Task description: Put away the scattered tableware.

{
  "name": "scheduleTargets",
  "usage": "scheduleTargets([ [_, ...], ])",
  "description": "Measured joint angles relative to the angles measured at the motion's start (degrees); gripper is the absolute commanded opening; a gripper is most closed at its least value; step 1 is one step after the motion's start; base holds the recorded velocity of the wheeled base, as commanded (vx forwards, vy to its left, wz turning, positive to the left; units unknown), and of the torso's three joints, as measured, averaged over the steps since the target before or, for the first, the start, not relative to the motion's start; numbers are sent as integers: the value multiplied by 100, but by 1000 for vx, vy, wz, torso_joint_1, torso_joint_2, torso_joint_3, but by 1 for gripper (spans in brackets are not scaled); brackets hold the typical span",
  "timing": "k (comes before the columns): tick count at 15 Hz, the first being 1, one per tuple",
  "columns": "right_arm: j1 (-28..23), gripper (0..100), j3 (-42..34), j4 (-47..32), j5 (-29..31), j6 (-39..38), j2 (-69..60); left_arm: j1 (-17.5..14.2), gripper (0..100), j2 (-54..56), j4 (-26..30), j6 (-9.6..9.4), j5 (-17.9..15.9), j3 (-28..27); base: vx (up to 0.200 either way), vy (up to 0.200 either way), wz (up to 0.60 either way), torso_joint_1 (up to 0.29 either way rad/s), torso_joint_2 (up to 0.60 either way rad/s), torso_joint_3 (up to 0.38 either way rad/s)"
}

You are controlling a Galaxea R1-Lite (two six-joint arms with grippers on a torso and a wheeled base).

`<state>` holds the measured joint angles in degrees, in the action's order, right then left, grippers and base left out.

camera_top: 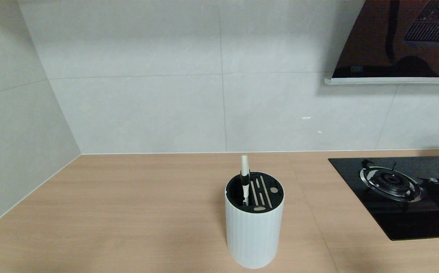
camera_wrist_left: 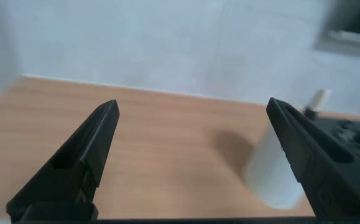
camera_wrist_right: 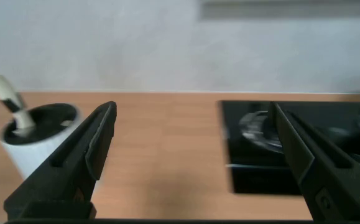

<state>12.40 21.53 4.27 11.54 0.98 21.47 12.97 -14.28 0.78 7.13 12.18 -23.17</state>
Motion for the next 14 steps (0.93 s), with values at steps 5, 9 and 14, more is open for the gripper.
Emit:
scheduleTargets([
  [5, -934, 100, -375, -917, -13, 258, -1538, -1058, 100, 940, 305, -282, -162, 325, 0, 0, 0, 0, 0, 0],
  [9, -1240, 100, -1184, -497, -117, 235, -2029, -1335, 100, 1309, 378, -558, -349, 747, 0, 0, 0, 0, 0, 0],
  [14, -1256, 100, -2107, 60, -925, 239, -2136, -1339, 100, 1428, -294, -858, -589, 2160, 0, 0, 0, 0, 0, 0],
])
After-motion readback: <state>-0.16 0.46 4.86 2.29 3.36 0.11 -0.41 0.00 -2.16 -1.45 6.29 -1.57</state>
